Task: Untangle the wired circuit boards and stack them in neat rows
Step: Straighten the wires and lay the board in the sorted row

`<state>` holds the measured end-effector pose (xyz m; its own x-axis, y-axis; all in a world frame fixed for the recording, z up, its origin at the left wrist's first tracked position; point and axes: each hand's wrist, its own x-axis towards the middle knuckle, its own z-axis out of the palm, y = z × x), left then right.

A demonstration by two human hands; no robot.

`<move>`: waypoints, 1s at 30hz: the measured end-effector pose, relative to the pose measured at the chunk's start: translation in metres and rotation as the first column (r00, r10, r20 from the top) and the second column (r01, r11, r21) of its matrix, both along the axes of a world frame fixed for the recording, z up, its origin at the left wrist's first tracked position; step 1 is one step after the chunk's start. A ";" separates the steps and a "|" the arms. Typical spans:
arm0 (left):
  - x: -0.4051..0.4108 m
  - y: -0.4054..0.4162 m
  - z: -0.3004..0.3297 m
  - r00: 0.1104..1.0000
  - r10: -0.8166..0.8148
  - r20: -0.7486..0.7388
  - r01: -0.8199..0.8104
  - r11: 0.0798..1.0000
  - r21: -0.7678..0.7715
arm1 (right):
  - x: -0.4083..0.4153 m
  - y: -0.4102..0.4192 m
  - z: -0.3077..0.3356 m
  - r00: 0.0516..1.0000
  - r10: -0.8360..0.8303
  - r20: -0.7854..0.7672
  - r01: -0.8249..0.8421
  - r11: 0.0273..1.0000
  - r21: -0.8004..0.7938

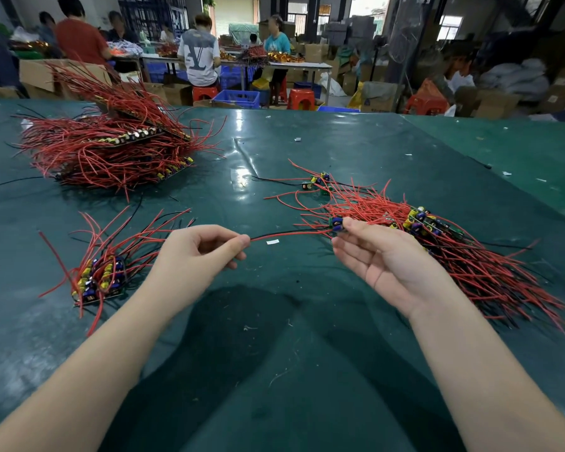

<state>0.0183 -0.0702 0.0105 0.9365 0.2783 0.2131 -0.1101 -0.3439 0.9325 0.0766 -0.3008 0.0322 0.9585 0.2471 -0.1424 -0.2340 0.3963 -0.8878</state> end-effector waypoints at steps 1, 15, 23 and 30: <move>0.000 0.000 -0.001 1.000 0.010 0.003 -0.010 1.000 -0.016 | 0.000 0.000 0.000 1.000 0.002 0.001 -0.002 1.000 -0.002; -0.008 -0.013 -0.001 0.941 0.070 0.330 -0.278 0.716 0.640 | -0.009 0.014 -0.007 0.996 0.091 -0.014 -0.091 0.996 0.013; -0.013 -0.032 0.000 0.951 -0.105 0.292 -0.078 0.829 0.553 | -0.019 0.031 -0.017 0.982 0.179 -0.055 -0.178 0.983 0.037; -0.014 -0.032 0.000 0.968 -0.078 0.238 -0.010 0.938 0.346 | -0.019 0.031 -0.015 0.979 0.198 -0.037 -0.198 0.980 0.020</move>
